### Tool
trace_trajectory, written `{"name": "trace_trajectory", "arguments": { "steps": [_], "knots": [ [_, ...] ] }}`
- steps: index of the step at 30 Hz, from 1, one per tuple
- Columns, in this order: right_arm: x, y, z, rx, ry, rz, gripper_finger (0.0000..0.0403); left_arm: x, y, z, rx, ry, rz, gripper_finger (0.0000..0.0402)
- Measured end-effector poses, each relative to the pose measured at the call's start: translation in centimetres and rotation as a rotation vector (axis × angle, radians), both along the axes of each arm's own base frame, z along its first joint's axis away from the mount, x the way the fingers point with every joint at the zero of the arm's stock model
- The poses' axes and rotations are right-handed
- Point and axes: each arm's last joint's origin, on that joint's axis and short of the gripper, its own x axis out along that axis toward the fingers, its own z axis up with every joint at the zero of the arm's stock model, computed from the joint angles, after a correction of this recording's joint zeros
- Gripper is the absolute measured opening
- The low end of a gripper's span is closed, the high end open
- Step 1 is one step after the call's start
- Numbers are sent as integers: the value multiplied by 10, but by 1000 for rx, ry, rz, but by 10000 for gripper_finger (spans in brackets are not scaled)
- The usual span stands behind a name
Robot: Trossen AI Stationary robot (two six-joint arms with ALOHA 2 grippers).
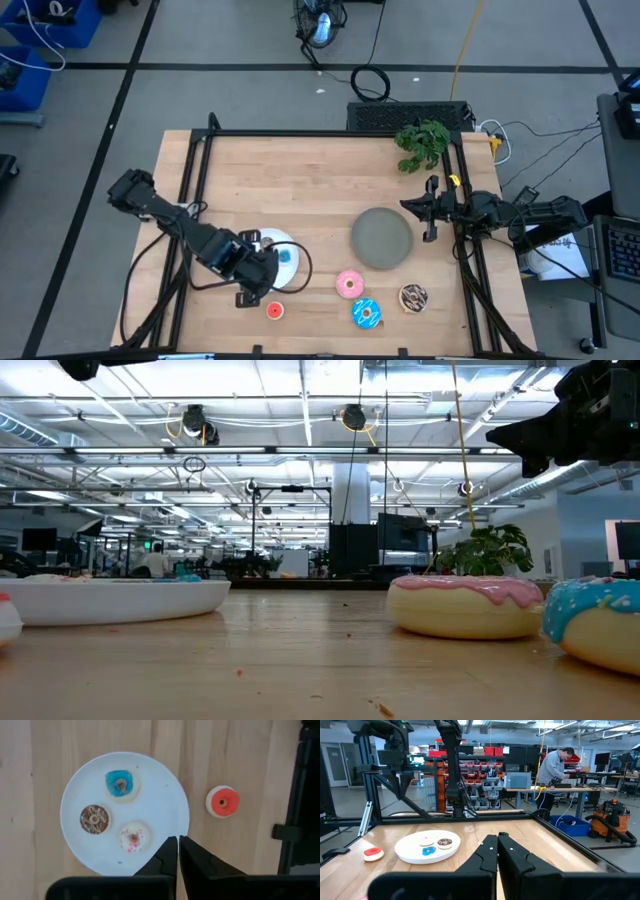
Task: Pick & Place donuts
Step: Put the small orange donut on the white plate
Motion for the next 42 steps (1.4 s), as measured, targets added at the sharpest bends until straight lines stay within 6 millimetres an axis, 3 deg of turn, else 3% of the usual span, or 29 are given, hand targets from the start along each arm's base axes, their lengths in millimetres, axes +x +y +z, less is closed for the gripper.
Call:
{"name": "trace_trajectory", "arguments": {
  "steps": [4, 19, 25, 30, 34, 42],
  "knots": [
    [0, 0, 0, 4, 0, 2, 0, 0, -4, 1, 0, -26, -9, 4],
    [0, 0, -1, -1, 6, 2, 0, 2, -4, 1, 52, -85, -23, 16],
    [0, 0, -1, -2, 7, 2, 0, 10, -24, -5, 78, -171, -217, 16],
    [0, 0, -1, -5, 8, 1, 0, 20, -32, -17, 109, -182, -255, 11],
    [0, 0, -1, -1, 8, 2, 0, 26, -37, -33, 134, -139, -276, 56],
    [0, 0, -1, 4, 8, 2, 0, 33, -57, -61, 125, -89, -348, 206]
  ]
}}
